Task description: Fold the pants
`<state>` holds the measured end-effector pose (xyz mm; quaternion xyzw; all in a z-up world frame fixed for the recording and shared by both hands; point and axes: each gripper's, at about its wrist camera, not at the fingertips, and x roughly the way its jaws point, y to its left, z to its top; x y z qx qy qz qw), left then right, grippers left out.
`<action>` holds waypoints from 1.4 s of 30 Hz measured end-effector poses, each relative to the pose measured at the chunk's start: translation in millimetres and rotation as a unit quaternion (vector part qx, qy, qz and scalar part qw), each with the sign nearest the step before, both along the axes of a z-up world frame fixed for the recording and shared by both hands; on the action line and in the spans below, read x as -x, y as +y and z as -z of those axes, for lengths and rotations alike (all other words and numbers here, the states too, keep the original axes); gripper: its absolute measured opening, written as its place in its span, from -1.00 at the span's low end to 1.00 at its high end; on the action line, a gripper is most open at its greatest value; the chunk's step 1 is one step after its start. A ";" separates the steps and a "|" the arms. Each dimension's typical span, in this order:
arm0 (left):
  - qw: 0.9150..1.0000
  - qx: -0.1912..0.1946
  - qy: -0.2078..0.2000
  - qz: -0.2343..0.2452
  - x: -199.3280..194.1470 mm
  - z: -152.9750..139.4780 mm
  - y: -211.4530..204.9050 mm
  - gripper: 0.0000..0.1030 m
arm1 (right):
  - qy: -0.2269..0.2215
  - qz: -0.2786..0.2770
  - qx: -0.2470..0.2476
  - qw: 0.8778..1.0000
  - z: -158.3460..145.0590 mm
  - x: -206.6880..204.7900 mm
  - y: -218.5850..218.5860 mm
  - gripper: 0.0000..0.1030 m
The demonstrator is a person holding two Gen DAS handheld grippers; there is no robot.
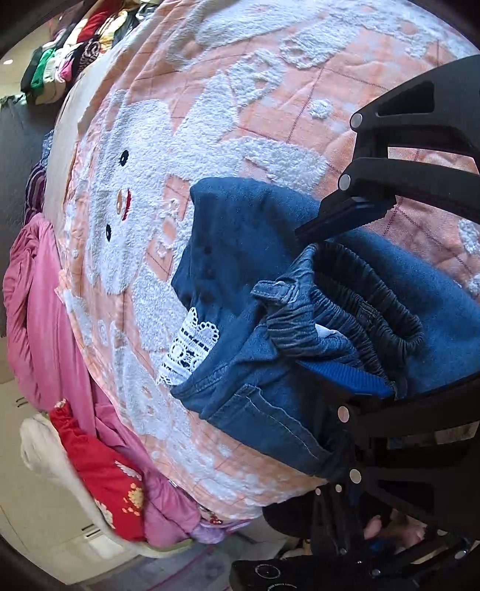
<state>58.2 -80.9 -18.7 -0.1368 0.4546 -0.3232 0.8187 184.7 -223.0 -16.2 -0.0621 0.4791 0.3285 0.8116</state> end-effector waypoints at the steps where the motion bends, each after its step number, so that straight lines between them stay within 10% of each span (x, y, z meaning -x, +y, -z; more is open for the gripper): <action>1: 1.000 0.001 0.001 -0.001 0.1 -0.1 0.4 0.16 | -0.002 0.002 0.002 1.000 0.2 0.4 0.8 0.23; 20: 0.992 -0.073 -0.045 -0.093 8.8 -41.3 42.6 0.29 | -0.063 0.029 -0.091 0.993 -68.0 66.5 -29.7 0.28; 42: 0.982 -0.117 -0.047 -0.143 -18.3 -39.2 60.3 0.36 | -0.059 -0.019 -0.048 0.997 -42.9 94.7 20.3 -0.02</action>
